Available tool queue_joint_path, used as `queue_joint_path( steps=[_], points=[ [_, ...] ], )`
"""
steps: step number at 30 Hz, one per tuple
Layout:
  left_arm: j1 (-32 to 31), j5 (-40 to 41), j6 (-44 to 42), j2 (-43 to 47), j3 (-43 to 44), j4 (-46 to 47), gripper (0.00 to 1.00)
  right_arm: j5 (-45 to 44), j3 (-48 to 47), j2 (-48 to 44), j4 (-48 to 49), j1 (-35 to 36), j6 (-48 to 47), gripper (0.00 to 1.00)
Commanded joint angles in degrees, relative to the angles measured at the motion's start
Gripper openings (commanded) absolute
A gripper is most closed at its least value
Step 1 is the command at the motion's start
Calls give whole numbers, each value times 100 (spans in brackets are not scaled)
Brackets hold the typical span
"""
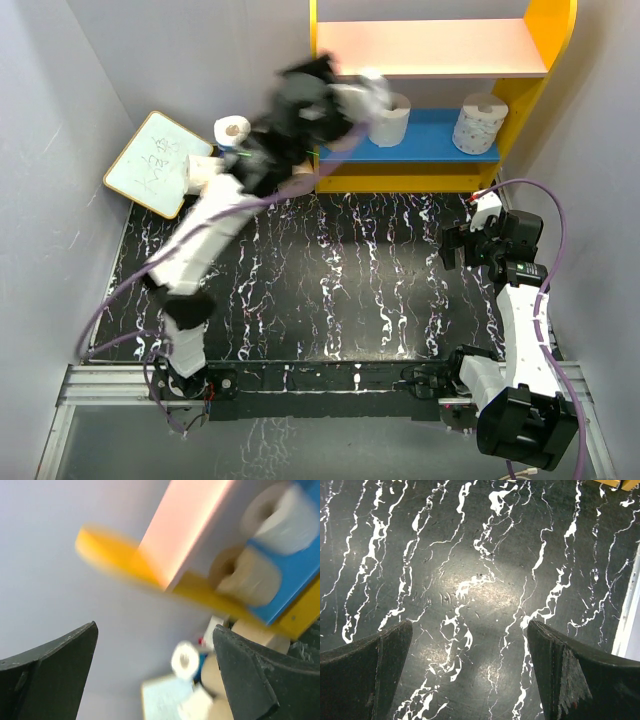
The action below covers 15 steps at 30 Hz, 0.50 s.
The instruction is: Place and organize the paper towels onto the shelf
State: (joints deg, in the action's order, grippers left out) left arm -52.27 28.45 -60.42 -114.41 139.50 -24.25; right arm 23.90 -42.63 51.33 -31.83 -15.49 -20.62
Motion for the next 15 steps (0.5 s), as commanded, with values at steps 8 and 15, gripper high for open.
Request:
queue_joint_path(
  steps=[8,15],
  points=[
    [4892,-2226,4175,3823,-4221,-2304,98,517,-1599,1167,235,1016,-196,98],
    [5787,-2611,5075,5201,-6351,-2110,98,-1962,-3286,2799,502,3928,-810,99]
  ],
)
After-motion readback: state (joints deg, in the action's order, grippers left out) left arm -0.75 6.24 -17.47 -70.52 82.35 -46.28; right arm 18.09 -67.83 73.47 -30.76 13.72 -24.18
